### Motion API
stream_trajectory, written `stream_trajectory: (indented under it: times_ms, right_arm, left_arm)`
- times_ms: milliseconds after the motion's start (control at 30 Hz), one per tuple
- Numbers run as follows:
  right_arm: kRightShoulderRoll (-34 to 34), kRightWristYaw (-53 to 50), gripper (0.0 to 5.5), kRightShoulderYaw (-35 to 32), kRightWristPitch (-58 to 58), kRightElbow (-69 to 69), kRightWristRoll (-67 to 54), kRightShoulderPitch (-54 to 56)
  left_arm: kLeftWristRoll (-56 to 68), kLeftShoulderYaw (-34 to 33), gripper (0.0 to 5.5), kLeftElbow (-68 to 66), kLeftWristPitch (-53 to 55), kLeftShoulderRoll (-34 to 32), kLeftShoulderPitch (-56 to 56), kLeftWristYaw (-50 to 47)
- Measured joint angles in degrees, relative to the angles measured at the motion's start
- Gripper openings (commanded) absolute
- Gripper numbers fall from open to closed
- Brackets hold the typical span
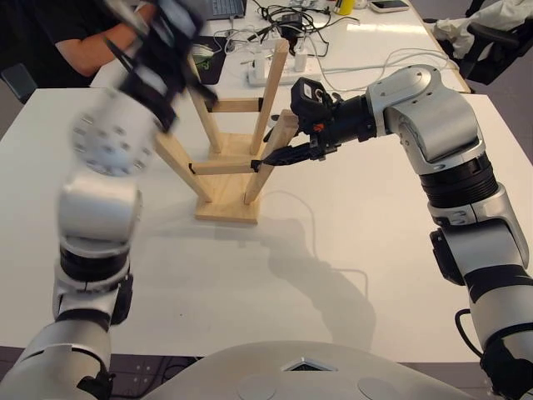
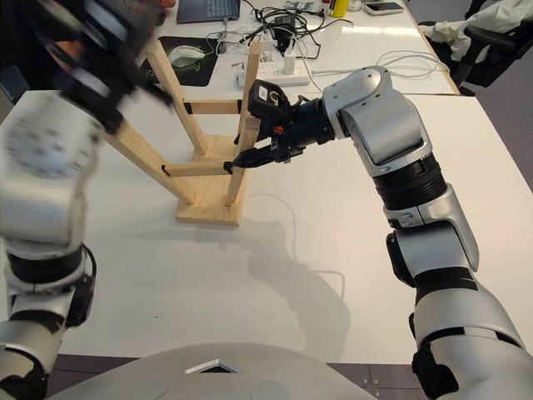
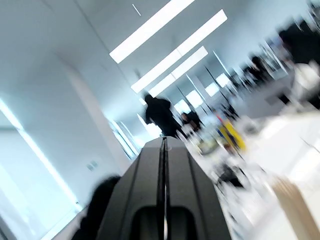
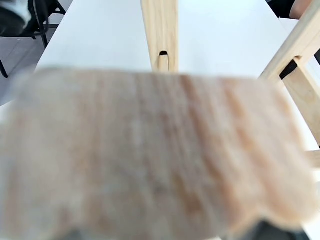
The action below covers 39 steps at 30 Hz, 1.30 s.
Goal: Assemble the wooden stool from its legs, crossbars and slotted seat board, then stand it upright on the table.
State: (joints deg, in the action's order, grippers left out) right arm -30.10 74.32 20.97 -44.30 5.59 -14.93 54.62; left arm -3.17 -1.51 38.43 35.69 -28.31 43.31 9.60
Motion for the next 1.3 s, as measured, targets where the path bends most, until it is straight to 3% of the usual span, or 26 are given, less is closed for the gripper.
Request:
stream_trajectory:
  times_ms: [133, 200, 300, 400, 667, 867, 1300]
  right_arm:
    - [-0.1, -0.4, 2.06, -0.1, 0.0, -0.3, 0.0, -0.2]
    - [-0.2, -0.7, 2.06, -0.4, 0.3, -0.8, -0.1, -0.8]
    - [-0.8, -0.6, 2.06, -0.5, 1.0, -1.5, -0.3, -1.4]
    - [-2.0, -0.4, 2.06, -0.6, 1.6, -1.8, -0.7, -1.8]
    - [-2.0, -0.6, 2.06, -0.2, 2.3, -1.8, -1.1, -1.7]
    - [-2.4, -1.1, 2.06, 1.0, 2.7, -3.7, -0.4, -2.0]
    - [-2.5, -6.8, 2.06, 0.9, 0.8, -12.2, -0.2, -6.4]
  left_arm:
    - [1.3, -6.7, 0.00, -0.3, -0.1, -2.8, 0.6, 2.1]
    - [2.6, -8.7, 0.00, -4.8, 4.8, -7.1, -6.1, 7.0]
    - [4.2, -10.8, 0.00, -10.4, 10.5, -8.4, -19.0, 11.0]
    - [5.5, -10.9, 0.00, -12.0, 12.3, -7.7, -25.3, 12.1]
    - [7.5, -6.4, 0.00, -10.2, 16.7, -7.2, -28.7, 13.4]
    - [9.2, -3.6, 0.00, -9.3, 20.4, -3.2, -33.1, 12.4]
    - [9.6, -3.1, 0.00, -10.8, 20.4, -0.8, -34.7, 11.2]
